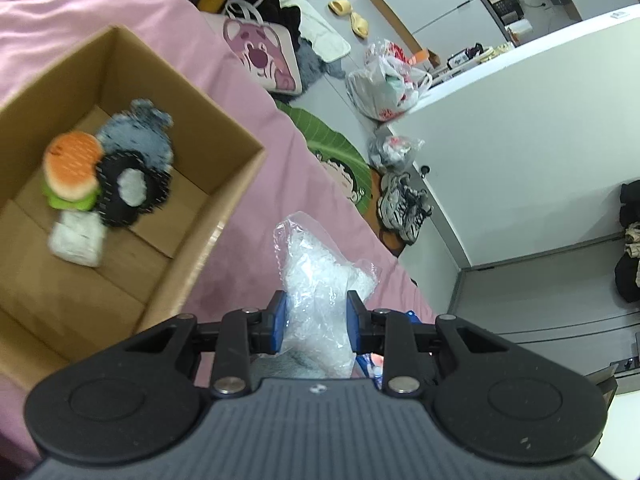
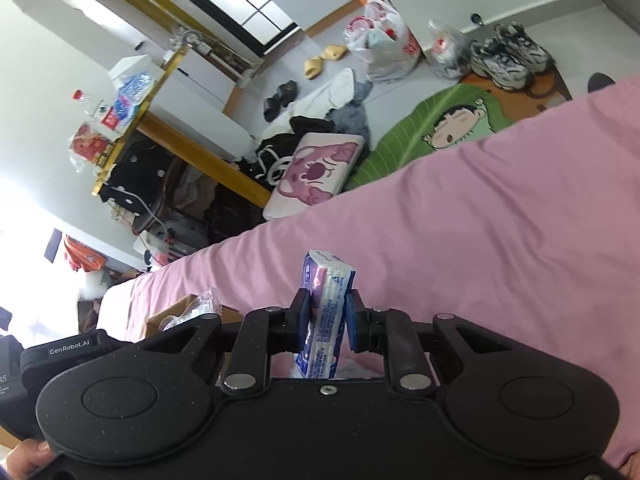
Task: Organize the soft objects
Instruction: 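Carry the bead bag and tissue pack into the box and release both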
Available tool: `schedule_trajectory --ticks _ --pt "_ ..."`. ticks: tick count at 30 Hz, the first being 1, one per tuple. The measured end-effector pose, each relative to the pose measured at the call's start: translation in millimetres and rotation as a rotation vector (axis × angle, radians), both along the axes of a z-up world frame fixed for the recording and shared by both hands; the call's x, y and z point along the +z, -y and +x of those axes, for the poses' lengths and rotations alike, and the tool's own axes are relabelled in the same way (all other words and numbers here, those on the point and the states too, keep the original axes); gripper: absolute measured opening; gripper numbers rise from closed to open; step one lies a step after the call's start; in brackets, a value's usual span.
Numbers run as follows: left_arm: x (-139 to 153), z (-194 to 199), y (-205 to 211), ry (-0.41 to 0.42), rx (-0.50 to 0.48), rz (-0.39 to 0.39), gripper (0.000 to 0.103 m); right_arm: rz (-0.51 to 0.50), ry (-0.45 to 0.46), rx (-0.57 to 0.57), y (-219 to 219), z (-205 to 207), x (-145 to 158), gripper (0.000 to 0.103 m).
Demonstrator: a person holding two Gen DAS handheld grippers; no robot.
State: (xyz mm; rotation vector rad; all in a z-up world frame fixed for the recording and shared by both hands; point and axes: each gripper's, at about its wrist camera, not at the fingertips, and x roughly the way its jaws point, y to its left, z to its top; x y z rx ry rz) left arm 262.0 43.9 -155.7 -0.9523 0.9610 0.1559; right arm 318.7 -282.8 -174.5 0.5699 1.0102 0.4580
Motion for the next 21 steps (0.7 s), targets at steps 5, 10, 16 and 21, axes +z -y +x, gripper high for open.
schedule_trajectory --ticks 5,10,16,21 --pt "12 -19 -14 0.012 0.029 0.013 0.029 0.000 0.035 0.018 -9 -5 10 0.019" --pt "21 -41 -35 0.021 0.065 0.006 0.029 -0.003 0.079 0.034 -20 -15 25 0.019" --pt "31 -65 -59 0.017 0.113 0.014 0.029 -0.016 0.114 0.058 -33 -26 41 0.019" --pt "35 -81 -79 0.015 0.154 0.008 0.029 -0.043 0.142 0.075 -48 -35 53 0.019"
